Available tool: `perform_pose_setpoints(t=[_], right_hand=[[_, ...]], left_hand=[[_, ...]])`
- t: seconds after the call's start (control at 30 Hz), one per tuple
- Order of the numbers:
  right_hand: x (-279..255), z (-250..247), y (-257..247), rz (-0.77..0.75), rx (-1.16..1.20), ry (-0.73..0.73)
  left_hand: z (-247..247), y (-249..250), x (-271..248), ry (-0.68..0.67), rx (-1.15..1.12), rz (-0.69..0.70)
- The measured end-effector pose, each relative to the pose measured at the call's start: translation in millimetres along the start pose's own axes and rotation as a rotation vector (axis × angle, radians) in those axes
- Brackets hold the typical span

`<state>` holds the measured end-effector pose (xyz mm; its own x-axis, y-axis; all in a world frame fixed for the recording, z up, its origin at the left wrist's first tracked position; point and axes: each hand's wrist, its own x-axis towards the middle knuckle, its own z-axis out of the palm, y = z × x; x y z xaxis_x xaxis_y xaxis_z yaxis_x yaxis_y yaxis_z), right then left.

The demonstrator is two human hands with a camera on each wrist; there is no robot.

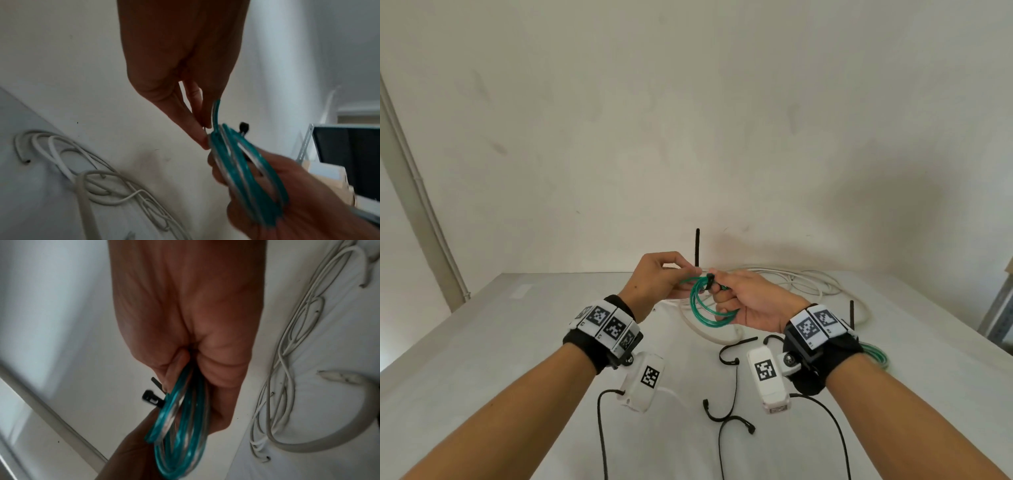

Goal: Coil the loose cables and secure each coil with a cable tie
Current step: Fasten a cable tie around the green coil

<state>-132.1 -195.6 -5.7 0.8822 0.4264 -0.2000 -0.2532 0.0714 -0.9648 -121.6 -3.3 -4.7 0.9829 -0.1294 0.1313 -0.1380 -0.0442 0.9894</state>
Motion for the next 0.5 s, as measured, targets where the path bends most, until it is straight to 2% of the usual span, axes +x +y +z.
perform_pose_setpoints(t=[0.13,0.3,0.4,0.5], right_hand=[[-2.3,3.9,-0.1,0.012,-0.015,-0.016],[-5.5,10.1,-1.2,-0.023,-0.099,0.006],[-5.4,11.2,-0.4,-0.07,-0.094,0.034],[-4.8,12.5,0.9,-0.113,-0.094,-0.011]], left_hand=[[-2.4,5.9,-1.2,-0.058,-0.057,-0.037],[-0.2,6.5,-1.1,-0.009,-0.053,-0.07],[-0.6,5.9,-0.5,-0.044,-0.065,-0.134],[-0.6,2.5,0.2,-0.051,-0.107,-0.228]])
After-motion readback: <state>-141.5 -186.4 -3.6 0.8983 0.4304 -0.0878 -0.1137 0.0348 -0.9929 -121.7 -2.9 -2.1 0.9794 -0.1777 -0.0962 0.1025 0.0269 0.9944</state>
